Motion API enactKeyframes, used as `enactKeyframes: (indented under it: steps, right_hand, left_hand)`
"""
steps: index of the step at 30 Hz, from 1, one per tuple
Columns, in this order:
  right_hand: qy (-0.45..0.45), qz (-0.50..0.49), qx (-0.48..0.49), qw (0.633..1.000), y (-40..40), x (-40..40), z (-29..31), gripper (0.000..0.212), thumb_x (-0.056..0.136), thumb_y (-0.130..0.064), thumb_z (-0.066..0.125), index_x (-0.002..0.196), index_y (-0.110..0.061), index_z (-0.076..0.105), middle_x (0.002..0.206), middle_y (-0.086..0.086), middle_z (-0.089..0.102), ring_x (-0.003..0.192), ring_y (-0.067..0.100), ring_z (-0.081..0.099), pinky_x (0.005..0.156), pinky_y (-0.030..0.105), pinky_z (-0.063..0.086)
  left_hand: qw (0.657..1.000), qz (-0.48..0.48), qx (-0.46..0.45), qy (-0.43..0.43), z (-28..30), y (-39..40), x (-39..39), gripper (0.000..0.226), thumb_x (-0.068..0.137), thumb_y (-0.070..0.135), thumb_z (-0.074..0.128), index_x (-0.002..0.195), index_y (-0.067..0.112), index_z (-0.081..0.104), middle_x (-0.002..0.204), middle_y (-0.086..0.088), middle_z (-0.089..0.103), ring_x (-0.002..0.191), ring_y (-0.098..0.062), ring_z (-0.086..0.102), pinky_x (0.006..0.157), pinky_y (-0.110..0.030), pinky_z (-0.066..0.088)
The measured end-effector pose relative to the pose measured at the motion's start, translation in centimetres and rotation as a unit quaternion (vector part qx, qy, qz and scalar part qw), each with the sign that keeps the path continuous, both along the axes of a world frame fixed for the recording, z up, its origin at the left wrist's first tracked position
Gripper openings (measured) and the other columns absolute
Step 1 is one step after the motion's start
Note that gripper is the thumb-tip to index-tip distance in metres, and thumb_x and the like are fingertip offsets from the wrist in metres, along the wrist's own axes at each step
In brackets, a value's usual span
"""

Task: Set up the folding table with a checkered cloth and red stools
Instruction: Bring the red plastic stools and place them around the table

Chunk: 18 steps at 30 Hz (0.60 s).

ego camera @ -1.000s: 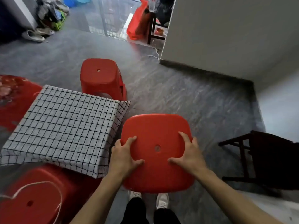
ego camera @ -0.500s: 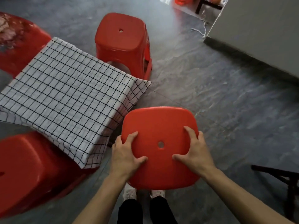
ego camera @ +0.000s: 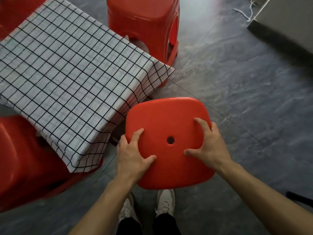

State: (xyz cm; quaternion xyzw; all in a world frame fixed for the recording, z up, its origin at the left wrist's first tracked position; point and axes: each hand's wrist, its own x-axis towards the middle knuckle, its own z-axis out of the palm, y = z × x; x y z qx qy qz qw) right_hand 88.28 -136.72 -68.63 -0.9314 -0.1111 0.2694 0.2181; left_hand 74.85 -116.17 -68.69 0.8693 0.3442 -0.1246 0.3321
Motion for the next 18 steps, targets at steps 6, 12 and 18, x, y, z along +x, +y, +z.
enactKeyframes:
  steps: [6,12,18]
  right_hand:
    - [0.005,-0.007,-0.012,1.0,0.5,0.5,-2.0,0.117,0.053,-0.04,0.093,0.145,-0.047,0.022,0.142,0.006,0.029,0.128,0.03,0.044,0.105,0.05,0.045]
    - [-0.004,0.062,-0.125,0.99,1.9,0.2,-1.1,0.119,0.067,-0.047,0.084,0.154,-0.036,0.003,0.161,0.018,-0.008,0.148,0.038,0.003,0.116,0.054,0.026]
    - [-0.012,0.151,-0.182,0.972,2.7,-0.9,-0.6,0.122,0.073,-0.054,0.077,0.155,-0.025,-0.009,0.159,0.018,-0.022,0.147,0.042,-0.012,0.119,0.055,0.019]
  left_hand:
    - [0.999,-0.016,0.001,0.033,-1.6,-0.5,0.4,0.104,0.064,0.046,0.084,0.146,0.049,0.019,0.139,-0.005,0.028,0.127,-0.025,0.037,0.106,-0.043,0.042]
    - [0.994,-0.055,0.026,0.095,-1.0,-0.7,1.2,0.108,0.071,0.048,0.08,0.149,0.046,0.005,0.157,-0.01,-0.005,0.143,-0.032,0.016,0.113,-0.047,0.032]
    - [0.974,-0.166,0.114,0.108,-0.2,-0.5,1.5,0.121,0.066,0.058,0.079,0.152,0.03,-0.001,0.159,-0.002,-0.019,0.146,-0.026,-0.003,0.112,-0.041,0.036]
